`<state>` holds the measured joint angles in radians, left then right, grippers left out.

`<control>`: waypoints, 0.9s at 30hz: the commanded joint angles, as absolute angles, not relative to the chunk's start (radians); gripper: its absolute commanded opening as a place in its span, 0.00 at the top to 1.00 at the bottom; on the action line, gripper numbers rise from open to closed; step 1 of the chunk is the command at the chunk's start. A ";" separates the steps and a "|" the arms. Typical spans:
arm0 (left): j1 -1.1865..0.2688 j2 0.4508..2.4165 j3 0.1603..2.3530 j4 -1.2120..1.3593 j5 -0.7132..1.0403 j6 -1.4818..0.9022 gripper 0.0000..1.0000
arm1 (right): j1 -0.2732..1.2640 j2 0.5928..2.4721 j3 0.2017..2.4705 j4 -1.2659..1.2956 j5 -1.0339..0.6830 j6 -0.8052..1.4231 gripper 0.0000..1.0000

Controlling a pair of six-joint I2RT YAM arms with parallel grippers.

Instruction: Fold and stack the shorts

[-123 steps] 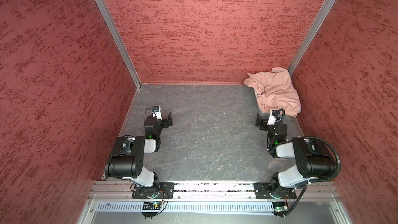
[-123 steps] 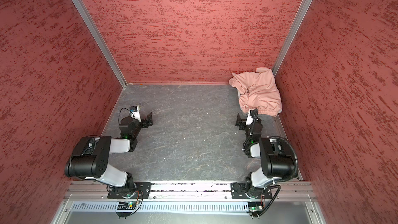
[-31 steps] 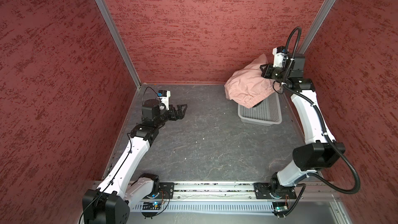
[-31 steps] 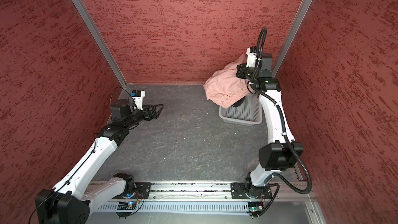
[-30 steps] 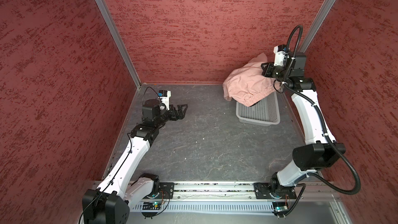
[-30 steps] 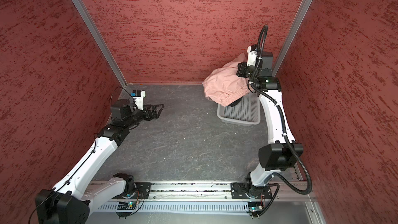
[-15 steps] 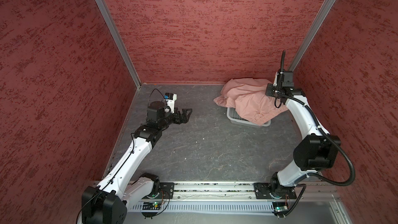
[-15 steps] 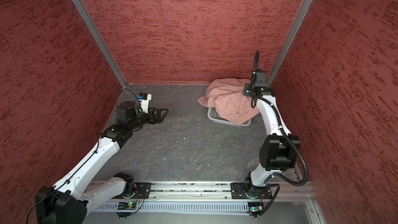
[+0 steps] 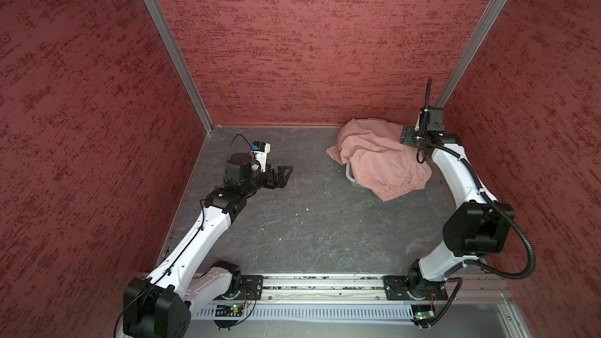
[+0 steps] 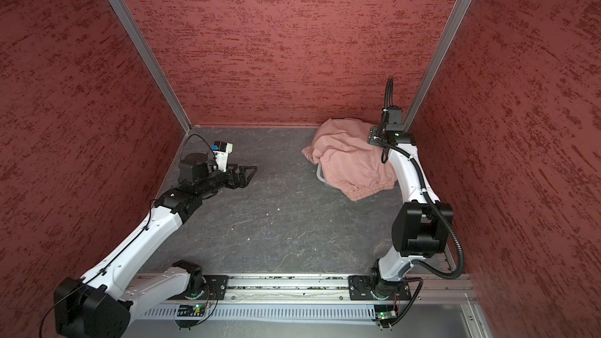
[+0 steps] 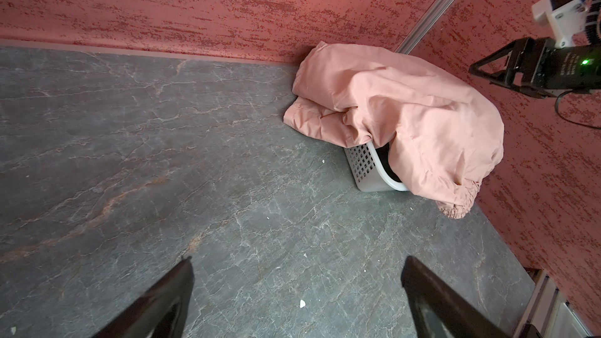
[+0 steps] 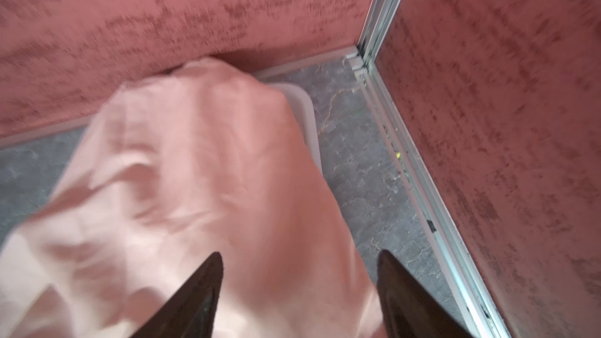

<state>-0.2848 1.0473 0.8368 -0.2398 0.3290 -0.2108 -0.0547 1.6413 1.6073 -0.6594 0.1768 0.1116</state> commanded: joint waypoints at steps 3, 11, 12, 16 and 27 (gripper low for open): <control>-0.295 1.052 0.875 -0.241 0.310 -0.201 0.01 | 0.019 1.618 1.718 -0.710 0.147 -0.012 0.16; -0.299 1.049 0.898 -0.281 0.300 -0.183 0.01 | 0.275 1.698 1.671 -0.814 0.141 -0.184 0.12; -0.300 1.048 0.901 -0.289 0.296 -0.179 0.01 | 0.287 1.711 1.668 -0.827 0.164 -0.188 0.12; -0.300 1.044 0.899 -0.296 0.285 -0.176 0.01 | 0.302 1.732 1.633 -0.820 0.241 -0.205 0.13; -0.301 1.049 0.897 -0.286 0.285 -0.186 0.01 | 0.300 1.752 1.568 -0.808 0.295 -0.197 0.28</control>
